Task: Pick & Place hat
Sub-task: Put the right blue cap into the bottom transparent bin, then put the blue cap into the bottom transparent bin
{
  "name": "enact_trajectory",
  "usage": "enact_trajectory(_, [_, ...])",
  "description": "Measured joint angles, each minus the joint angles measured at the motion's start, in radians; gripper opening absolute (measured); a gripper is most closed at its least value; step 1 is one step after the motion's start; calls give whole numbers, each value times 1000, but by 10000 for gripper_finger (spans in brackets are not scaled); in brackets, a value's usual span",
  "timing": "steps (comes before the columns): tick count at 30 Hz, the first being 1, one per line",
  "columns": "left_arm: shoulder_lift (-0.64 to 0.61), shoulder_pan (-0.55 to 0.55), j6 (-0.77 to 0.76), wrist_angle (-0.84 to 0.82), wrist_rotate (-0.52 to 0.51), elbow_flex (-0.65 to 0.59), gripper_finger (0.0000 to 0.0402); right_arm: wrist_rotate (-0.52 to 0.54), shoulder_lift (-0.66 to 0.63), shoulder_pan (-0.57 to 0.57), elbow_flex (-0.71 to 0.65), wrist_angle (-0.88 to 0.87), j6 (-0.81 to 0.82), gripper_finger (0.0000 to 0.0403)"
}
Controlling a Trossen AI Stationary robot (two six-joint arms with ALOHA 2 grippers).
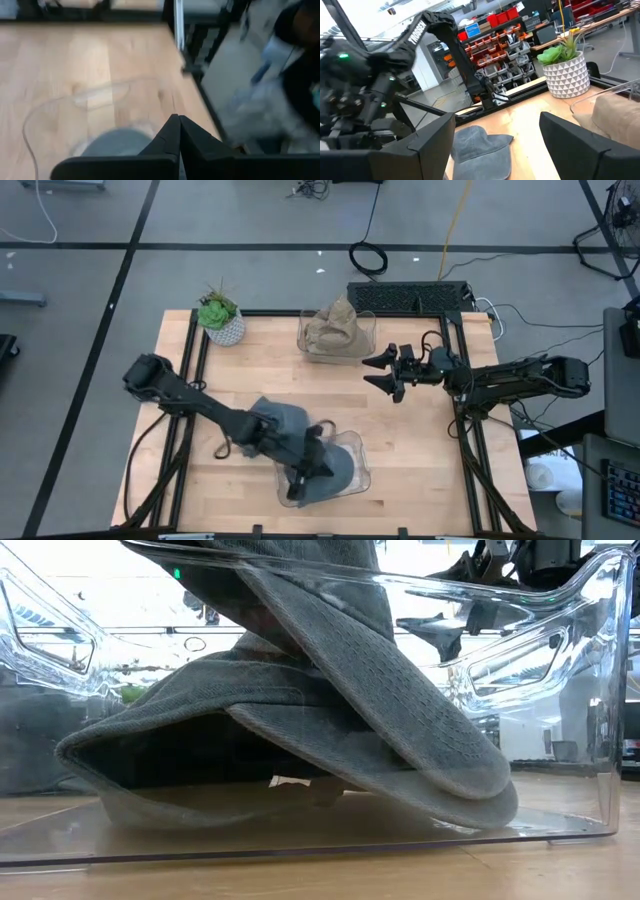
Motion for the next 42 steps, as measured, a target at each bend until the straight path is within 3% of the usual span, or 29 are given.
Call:
enact_trajectory(4, [106, 3, 6, -301, 3, 209, 2, 0, 0, 0, 0, 0, 2, 279])
enact_trajectory(8, [195, 14, -11, -448, 5, 317, 1, 0, 0, 0, 0, 0, 1, 279])
enact_trajectory(15, [272, 53, -95, -468, 151, 329, 1, 0, 0, 0, 0, 1, 1, 279])
enact_trajectory(23, [308, 69, -215, -563, 162, 308, 1, 0, 0, 0, 0, -5, 8, 279])
enact_trajectory(33, [203, 69, -160, -563, 155, 312, 2, -1, 0, 0, 0, -4, 8, 279])
enact_trajectory(38, [99, 52, -152, -609, 52, 313, 8, -4, 0, 0, 0, -9, 8, 279])
enact_trajectory(42, [4, 18, -257, -772, -31, 312, 3, -4, 0, 0, 0, -13, 3, 279])
